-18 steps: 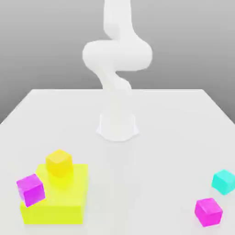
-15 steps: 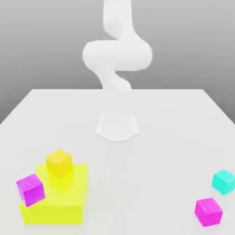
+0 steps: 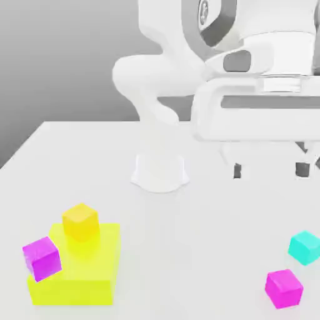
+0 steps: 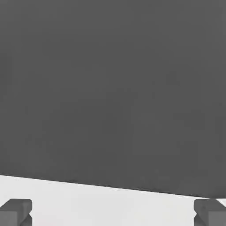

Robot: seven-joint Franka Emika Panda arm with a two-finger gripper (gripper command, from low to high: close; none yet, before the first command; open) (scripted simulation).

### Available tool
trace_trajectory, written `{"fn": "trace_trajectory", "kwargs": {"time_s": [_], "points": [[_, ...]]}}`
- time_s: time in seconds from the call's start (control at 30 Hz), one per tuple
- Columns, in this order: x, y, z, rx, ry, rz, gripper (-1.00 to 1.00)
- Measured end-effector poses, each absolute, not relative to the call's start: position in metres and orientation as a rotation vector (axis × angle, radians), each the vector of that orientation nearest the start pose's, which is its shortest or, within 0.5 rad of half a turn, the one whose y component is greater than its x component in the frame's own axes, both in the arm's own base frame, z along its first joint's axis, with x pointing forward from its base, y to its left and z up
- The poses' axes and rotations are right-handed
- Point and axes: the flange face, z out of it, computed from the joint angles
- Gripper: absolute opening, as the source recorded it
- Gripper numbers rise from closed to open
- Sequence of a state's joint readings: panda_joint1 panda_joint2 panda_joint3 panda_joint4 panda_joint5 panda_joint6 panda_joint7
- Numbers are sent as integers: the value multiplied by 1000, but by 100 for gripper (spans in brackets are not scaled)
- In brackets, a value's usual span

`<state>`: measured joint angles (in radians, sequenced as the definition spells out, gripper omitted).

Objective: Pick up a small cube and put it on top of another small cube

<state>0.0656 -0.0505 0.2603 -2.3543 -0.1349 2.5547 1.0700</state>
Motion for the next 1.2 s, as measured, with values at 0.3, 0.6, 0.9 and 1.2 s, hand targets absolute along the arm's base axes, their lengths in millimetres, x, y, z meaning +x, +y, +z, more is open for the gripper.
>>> {"fn": "trace_trajectory", "kwargs": {"time_s": [0.3, 0.6, 0.9, 1.2], "points": [[452, 234, 214, -3006, 879, -50, 0], [442, 242, 133, -3018, 868, -1, -100], [444, 234, 190, -3013, 899, -5, -100], [448, -7, 264, -2654, 1788, -46, -100]]}}
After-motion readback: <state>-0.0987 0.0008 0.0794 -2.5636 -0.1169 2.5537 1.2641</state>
